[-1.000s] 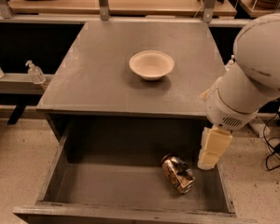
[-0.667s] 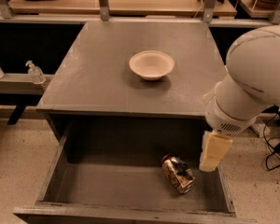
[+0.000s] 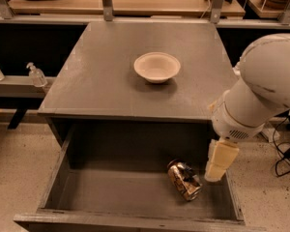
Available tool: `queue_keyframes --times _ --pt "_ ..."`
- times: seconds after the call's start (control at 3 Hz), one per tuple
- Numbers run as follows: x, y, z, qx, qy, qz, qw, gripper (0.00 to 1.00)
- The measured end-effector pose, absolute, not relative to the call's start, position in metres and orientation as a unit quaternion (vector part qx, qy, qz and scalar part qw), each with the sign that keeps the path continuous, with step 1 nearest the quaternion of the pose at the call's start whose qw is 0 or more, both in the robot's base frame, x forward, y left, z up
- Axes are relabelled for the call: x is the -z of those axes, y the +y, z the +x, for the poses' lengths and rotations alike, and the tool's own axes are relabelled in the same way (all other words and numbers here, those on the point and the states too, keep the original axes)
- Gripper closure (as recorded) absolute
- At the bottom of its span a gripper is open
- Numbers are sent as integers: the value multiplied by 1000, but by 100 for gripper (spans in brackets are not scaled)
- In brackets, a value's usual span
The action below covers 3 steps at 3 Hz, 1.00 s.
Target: Pick orange can from top drawer and place on counter
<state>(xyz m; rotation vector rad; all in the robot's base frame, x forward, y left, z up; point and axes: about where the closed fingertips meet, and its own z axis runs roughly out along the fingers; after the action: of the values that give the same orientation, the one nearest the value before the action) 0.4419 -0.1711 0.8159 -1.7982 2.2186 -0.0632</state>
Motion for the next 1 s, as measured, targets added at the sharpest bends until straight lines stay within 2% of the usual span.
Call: queue_keyframes --times 0.33,1.0 --pt "-783 -169 435 -43 767 -620 159 0" --pt "-779 -166 434 -63 764 -617 180 0"
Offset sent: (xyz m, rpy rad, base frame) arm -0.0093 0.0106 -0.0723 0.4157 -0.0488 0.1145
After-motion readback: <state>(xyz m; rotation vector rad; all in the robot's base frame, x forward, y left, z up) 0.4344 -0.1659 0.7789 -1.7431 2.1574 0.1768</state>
